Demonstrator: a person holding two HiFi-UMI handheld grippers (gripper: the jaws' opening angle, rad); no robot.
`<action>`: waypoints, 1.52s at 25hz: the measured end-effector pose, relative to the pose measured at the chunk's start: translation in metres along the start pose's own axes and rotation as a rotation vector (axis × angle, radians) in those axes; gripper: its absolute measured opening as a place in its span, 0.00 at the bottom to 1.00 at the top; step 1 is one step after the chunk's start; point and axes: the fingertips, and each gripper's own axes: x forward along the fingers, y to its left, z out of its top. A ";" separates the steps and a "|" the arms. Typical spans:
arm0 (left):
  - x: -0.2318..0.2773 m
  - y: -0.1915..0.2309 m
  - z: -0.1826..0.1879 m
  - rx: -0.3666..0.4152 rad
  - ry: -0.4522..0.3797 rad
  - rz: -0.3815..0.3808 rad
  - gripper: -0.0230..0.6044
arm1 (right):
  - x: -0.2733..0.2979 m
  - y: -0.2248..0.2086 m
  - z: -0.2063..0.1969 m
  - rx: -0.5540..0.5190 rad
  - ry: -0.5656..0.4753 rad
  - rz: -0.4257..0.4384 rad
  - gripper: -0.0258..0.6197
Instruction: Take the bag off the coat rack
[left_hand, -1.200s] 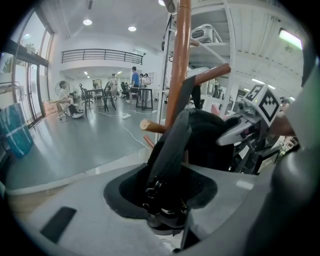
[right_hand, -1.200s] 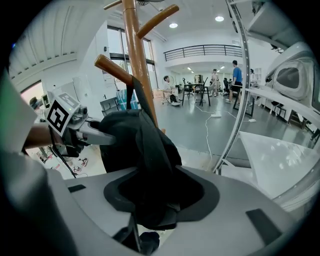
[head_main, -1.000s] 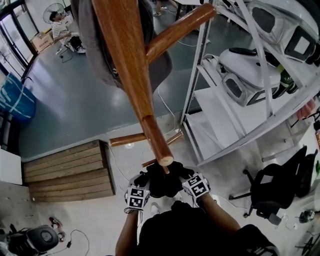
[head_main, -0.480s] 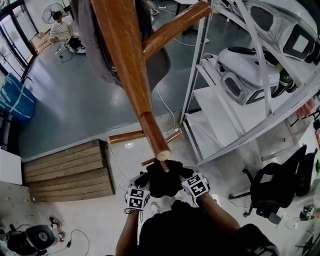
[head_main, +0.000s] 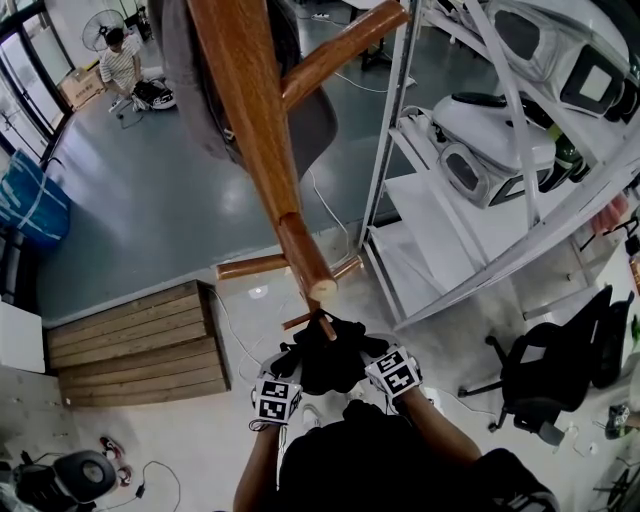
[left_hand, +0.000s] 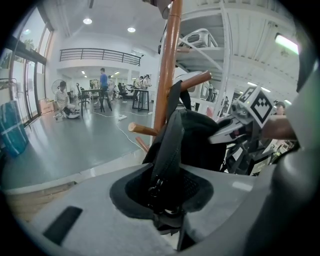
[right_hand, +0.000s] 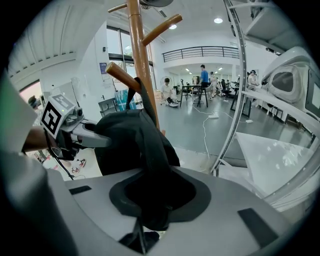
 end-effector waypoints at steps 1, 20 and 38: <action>-0.002 -0.001 0.002 0.001 -0.004 -0.002 0.20 | -0.002 0.000 0.001 0.001 -0.004 -0.003 0.15; -0.041 -0.022 0.018 0.049 -0.078 -0.070 0.19 | -0.048 0.028 0.009 0.024 -0.068 -0.082 0.14; -0.095 -0.048 0.010 0.121 -0.136 -0.215 0.18 | -0.105 0.085 -0.013 0.108 -0.103 -0.227 0.14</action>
